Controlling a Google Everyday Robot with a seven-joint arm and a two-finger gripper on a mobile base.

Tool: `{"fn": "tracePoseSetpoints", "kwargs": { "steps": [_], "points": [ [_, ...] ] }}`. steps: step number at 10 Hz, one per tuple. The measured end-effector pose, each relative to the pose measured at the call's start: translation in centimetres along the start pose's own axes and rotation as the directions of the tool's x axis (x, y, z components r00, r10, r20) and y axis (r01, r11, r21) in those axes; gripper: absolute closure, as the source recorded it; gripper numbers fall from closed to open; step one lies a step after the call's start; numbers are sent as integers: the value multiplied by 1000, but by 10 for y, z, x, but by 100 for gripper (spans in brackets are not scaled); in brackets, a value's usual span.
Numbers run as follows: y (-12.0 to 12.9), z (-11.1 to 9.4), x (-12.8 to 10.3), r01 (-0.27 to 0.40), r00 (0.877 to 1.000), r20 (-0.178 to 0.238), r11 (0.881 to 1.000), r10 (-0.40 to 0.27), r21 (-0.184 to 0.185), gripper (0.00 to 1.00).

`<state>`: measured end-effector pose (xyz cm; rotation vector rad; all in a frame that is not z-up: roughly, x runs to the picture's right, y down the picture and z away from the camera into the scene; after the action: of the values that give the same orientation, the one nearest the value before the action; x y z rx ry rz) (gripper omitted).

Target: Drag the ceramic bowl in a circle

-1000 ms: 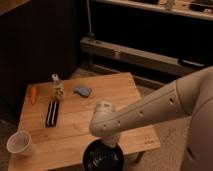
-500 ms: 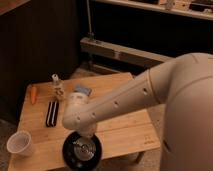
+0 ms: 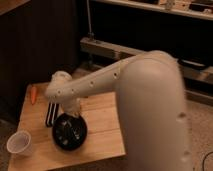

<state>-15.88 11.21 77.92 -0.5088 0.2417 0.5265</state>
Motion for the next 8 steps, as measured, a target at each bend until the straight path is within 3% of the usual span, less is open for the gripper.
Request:
{"fn": "tracePoseSetpoints", "kwargs": {
  "steps": [2, 4, 5, 8],
  "points": [
    [-38, 18, -21, -33, 999, -41, 999, 32, -9, 86],
    [-66, 41, -22, -80, 992, -100, 997, 78, -15, 86],
    [-76, 51, -14, -107, 987, -125, 994, 104, -18, 86],
    [-106, 75, 43, -194, 965, -186, 981, 187, -24, 86]
  ]
}}
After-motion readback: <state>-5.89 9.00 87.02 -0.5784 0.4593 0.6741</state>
